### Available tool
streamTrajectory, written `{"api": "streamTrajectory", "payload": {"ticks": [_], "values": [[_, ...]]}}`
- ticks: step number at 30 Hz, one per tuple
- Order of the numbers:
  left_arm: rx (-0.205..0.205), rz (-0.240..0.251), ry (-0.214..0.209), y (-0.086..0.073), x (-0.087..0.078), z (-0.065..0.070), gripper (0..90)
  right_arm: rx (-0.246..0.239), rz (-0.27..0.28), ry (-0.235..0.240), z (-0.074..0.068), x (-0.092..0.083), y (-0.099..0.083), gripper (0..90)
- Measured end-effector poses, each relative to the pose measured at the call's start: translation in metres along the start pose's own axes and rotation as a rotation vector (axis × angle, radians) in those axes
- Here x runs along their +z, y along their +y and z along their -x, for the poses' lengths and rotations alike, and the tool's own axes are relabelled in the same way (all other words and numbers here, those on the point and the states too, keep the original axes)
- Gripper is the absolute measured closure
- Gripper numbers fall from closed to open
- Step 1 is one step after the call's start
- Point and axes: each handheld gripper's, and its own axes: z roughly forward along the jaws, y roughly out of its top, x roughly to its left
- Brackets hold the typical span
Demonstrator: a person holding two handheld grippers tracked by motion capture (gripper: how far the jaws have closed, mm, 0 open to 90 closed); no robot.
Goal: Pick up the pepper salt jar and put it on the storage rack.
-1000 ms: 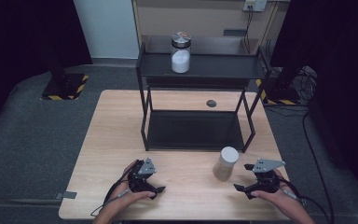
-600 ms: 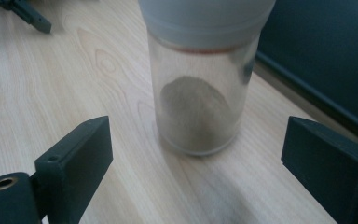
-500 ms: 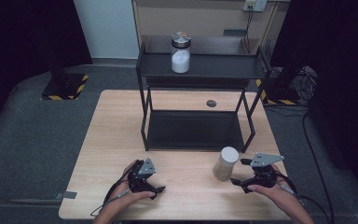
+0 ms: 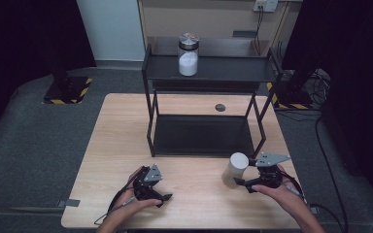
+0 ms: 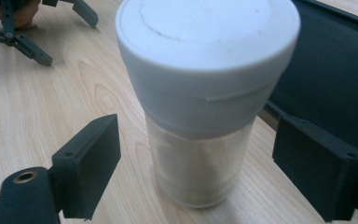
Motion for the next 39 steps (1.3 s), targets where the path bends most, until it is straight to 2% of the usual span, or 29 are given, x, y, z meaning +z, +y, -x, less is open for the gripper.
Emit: {"api": "streamTrajectory", "payload": {"ticks": [10,16,30,39], "values": [[0.000,0.000,0.000,0.000,0.000,0.000,0.0,0.021,0.027,0.003,0.000,0.008,0.001,24.5],[-0.003,0.000,0.000,0.000,0.000,0.000,0.0,0.030,0.054,-0.011,-0.002,0.011,-0.001,32.8],[0.000,-0.003,0.000,0.000,0.000,0.000,0.0,0.002,0.104,-0.057,-0.012,0.009,-0.009,35.8],[0.000,-0.003,0.000,0.000,0.000,0.000,0.0,-0.015,0.128,-0.046,-0.015,0.001,-0.009,36.0]]}}
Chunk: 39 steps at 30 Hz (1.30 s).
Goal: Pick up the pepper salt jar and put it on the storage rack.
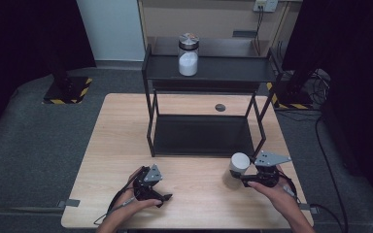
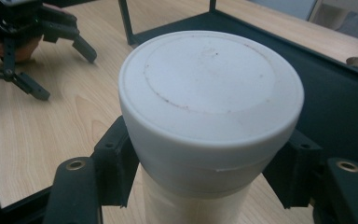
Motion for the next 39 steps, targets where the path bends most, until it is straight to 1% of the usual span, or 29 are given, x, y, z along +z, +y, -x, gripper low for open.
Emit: {"api": "streamTrajectory", "payload": {"ticks": [4,8,17,28,39], "values": [[-0.001,0.000,0.001,0.000,0.000,0.000,0.0,-0.003,0.019,0.005,-0.001,-0.005,0.005,36.0],[-0.001,0.000,0.001,0.000,0.000,0.000,0.0,-0.007,0.041,0.010,-0.002,-0.012,0.014,36.0],[-0.001,0.000,0.001,0.000,0.000,0.001,0.0,0.000,0.110,0.017,-0.002,-0.026,0.030,36.0],[-0.001,0.000,0.001,0.000,0.000,0.001,0.0,0.013,0.199,0.018,0.004,-0.041,0.042,36.1],[-0.001,0.000,0.001,0.000,0.000,0.001,0.0,0.016,0.246,0.018,0.010,-0.054,0.055,36.1]]}}
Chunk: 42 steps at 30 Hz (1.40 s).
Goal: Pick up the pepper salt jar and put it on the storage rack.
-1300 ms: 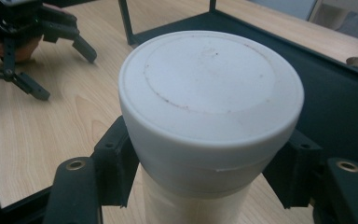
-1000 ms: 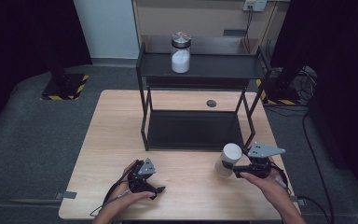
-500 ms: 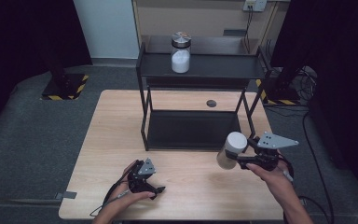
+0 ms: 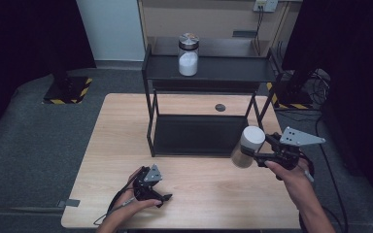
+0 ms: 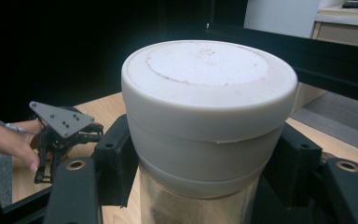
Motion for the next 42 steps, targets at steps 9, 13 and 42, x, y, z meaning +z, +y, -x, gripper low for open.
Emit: {"api": "streamTrajectory", "payload": {"ticks": [9,13,42], "values": [[0.000,0.000,0.000,0.000,0.000,0.000,0.0,-0.005,0.021,-0.002,0.003,-0.003,0.014,36.1],[0.000,0.000,0.000,0.000,0.000,0.000,0.0,-0.004,0.033,0.000,0.004,-0.002,0.020,36.1],[0.002,0.000,-0.002,0.000,0.000,-0.001,0.0,-0.022,0.066,-0.008,0.018,0.007,0.104,36.1]]}}
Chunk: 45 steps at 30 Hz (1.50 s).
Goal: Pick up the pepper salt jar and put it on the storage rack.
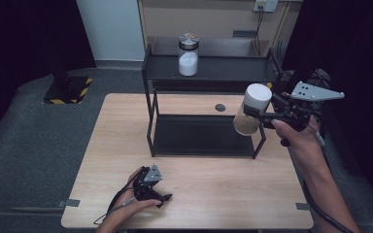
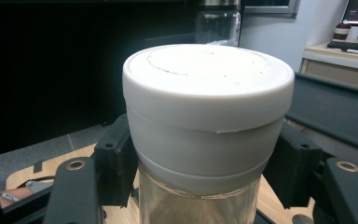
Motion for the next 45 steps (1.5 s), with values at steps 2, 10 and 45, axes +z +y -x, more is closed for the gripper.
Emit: {"api": "streamTrajectory", "payload": {"ticks": [2,10,45], "values": [[0.002,0.000,-0.002,0.000,0.000,-0.001,0.0,-0.003,0.000,0.003,0.001,0.002,0.006,36.1],[0.003,0.000,-0.003,0.000,0.000,-0.001,0.0,-0.012,0.001,0.009,0.005,0.012,0.027,36.1],[0.002,0.000,-0.004,0.000,0.000,-0.001,0.0,-0.033,0.012,0.021,0.029,0.040,0.085,36.1]]}}
